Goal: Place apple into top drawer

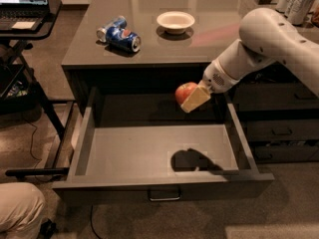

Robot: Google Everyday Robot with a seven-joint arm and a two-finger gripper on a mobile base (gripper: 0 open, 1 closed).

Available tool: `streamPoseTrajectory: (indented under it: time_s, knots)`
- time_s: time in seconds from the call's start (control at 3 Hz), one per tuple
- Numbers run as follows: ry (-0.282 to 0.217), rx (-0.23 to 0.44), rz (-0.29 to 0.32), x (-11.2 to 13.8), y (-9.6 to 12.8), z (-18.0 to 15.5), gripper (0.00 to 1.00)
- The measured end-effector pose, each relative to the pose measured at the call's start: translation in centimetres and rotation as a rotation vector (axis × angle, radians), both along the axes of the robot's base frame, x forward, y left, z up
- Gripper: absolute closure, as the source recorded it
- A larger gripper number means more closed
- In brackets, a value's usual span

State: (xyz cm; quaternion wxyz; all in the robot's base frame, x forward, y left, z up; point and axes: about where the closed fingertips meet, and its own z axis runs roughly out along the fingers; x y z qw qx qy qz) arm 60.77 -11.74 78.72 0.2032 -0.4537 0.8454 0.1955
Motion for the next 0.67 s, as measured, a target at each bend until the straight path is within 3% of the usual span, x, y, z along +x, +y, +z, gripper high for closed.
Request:
streamPoseTrajectory:
  time_s: [0.33, 0.67]
  knots:
    - [0.037, 0.062, 0.013, 0.0, 1.7, -2.6, 1.00]
    - [0.115, 0.257, -0.003, 0.4, 5.0, -8.1, 1.00]
